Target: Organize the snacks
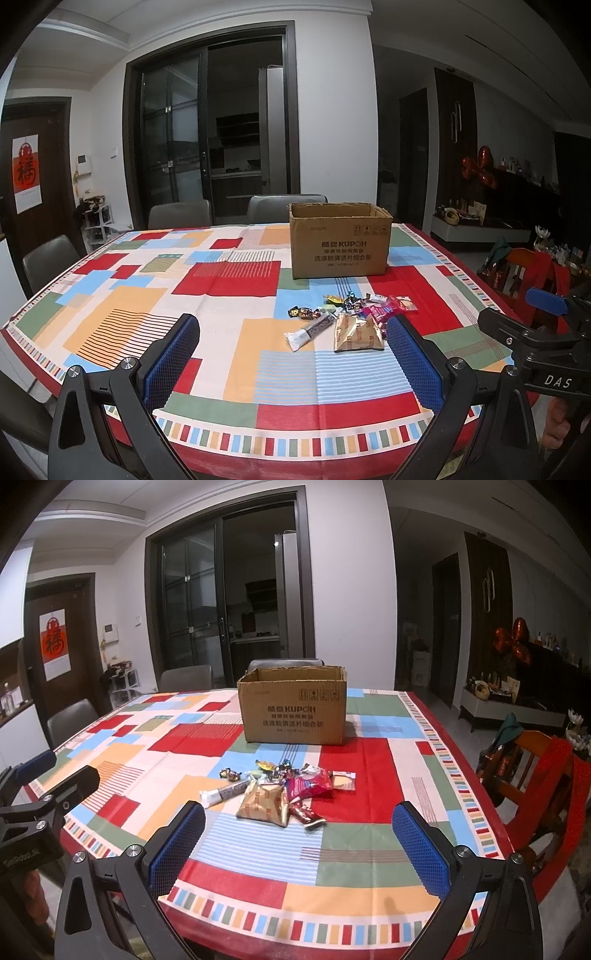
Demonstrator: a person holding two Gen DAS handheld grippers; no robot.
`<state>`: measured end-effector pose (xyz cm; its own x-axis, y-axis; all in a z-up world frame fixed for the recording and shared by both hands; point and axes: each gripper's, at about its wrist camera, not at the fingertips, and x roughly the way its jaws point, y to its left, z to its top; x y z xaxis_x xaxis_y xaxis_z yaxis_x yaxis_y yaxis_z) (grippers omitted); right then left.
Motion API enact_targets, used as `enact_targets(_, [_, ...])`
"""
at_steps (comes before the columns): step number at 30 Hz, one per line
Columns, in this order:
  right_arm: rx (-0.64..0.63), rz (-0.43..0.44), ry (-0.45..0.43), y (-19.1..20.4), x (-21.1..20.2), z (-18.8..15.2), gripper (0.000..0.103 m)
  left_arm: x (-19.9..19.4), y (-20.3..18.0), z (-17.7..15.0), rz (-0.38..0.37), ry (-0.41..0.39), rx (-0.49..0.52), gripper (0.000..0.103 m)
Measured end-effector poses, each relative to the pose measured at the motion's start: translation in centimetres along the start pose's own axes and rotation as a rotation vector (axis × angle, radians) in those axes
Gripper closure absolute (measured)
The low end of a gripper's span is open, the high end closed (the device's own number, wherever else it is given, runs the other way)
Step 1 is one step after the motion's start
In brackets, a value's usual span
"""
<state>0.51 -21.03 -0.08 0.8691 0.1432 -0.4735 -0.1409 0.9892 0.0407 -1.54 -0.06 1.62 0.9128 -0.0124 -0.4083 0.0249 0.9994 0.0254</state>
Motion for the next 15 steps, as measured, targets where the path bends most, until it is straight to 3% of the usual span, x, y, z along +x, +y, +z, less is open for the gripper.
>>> enact_targets(10, [0.008, 0.012, 0.030, -1.3, 2.4, -1.0, 0.001, 2.3, -1.5, -0.6, -0.044, 0.046, 0.029, 0.001])
enact_targets(15, [0.003, 0.026, 0.057, -2.0, 4.1, -1.2, 0.008, 4.4, -2.4, -0.6, -0.076, 0.071, 0.048, 0.005])
